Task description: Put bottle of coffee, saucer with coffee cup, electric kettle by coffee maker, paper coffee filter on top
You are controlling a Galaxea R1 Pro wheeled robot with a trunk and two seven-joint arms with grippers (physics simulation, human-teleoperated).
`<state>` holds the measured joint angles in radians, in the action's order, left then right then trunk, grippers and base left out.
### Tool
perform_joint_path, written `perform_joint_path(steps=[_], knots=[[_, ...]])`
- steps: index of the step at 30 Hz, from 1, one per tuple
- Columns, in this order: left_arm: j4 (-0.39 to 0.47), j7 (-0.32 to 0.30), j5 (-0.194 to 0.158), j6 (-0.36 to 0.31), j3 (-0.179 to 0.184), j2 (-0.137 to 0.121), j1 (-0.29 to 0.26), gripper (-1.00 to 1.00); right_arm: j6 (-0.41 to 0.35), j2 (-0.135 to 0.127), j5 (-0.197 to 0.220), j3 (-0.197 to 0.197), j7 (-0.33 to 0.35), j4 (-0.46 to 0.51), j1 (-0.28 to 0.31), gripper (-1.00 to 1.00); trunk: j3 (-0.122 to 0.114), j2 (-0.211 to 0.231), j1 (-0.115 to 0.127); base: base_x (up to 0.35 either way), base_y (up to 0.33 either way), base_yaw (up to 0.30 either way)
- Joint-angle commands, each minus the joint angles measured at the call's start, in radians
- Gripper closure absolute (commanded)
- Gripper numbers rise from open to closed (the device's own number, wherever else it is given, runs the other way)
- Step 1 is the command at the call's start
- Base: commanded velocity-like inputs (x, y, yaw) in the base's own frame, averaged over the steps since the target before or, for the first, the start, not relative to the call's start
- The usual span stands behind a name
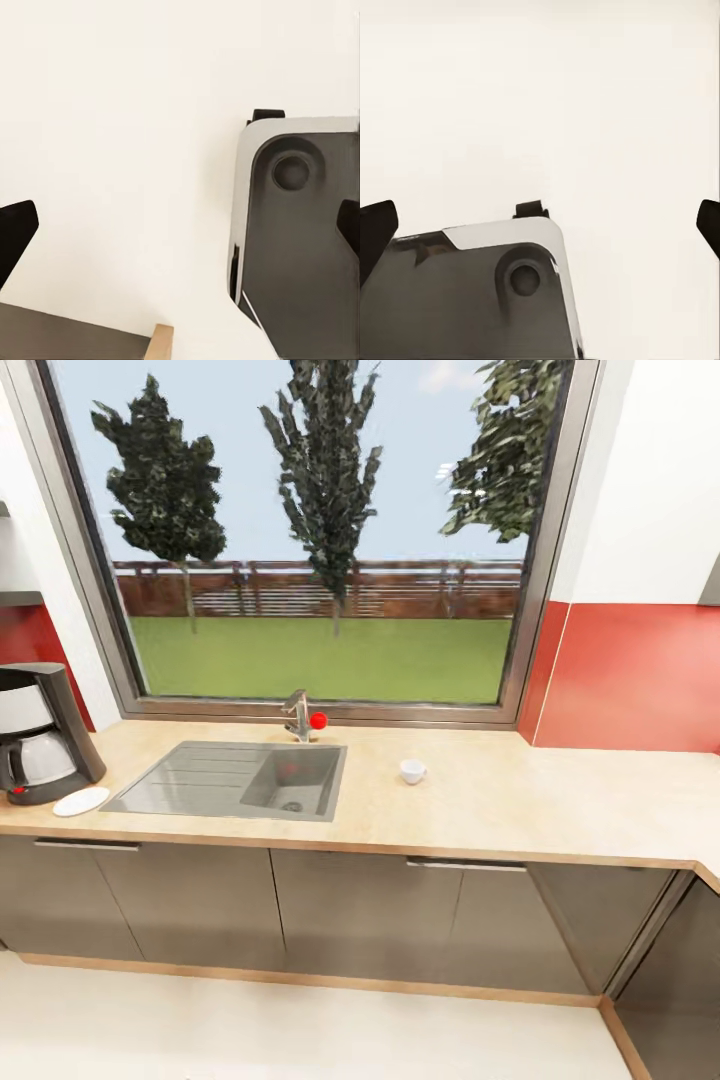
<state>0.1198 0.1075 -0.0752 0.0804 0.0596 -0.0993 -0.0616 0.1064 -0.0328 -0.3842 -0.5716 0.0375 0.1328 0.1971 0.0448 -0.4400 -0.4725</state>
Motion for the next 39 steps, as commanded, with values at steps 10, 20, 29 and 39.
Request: perform_joint_path(steps=[10,20,29,39], knots=[[-0.003,0.003,-0.021,0.107,0.001,-0.005,0.000,-1.00,0.103,0.125,-0.004,0.003,0.009,0.354,0.004,-1.00,0.002,-0.002,-0.001,0.000,0.000,0.000],[-0.002,0.002,-0.035,0.135,0.005,-0.005,0.000,-1.00,0.167,0.175,0.002,0.132,0.006,0.396,0.116,-1.00,0.002,-0.002,-0.001,0.000,0.000,0.000],[-0.003,0.001,-0.031,0.119,0.006,-0.007,-0.004,-1.00,0.170,0.207,0.004,0.144,0.005,0.399,0.335,-1.00,0.002,-0.002,-0.001,0.000,0.000,0.000],[-0.006,0.001,-0.024,0.124,0.015,-0.004,-0.001,-1.00,0.163,0.207,0.005,0.147,0.005,0.528,0.490,-1.00,0.002,-0.002,-0.001,0.000,0.000,0.000]])
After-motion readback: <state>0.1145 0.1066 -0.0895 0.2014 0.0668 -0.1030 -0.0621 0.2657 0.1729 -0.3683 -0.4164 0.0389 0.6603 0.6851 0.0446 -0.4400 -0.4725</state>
